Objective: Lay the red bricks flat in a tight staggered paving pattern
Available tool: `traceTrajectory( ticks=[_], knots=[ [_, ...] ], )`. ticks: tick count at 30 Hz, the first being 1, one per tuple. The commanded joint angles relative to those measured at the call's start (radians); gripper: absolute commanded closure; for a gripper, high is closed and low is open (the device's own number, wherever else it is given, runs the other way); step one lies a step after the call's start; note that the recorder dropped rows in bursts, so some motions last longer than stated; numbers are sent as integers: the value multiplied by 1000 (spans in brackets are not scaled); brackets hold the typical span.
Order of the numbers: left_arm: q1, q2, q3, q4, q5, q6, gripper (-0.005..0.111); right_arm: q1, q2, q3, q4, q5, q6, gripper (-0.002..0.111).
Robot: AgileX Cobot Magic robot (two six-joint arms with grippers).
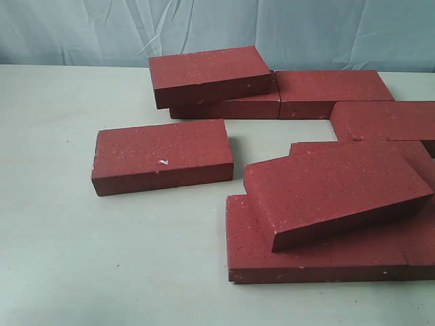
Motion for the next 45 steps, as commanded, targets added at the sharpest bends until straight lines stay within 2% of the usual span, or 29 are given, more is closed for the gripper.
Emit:
traceTrajectory(
  ticks=[1, 23, 27, 35, 45],
  knots=[
    [-6, -5, 5, 1, -9, 0, 107, -5, -8, 2, 1, -8, 0, 109],
    [-6, -5, 5, 1, -9, 0, 107, -5, -8, 2, 6, -46, 0, 109],
    [-6, -5, 5, 1, -9, 0, 107, -5, -8, 2, 6, -153, 0, 109],
    [-6, -5, 5, 1, -9, 0, 107, -5, -8, 2, 6, -491, 0, 109],
    [-6, -5, 5, 1, -2, 0, 107, -5, -8, 2, 6, -577, 0, 109]
  ],
)
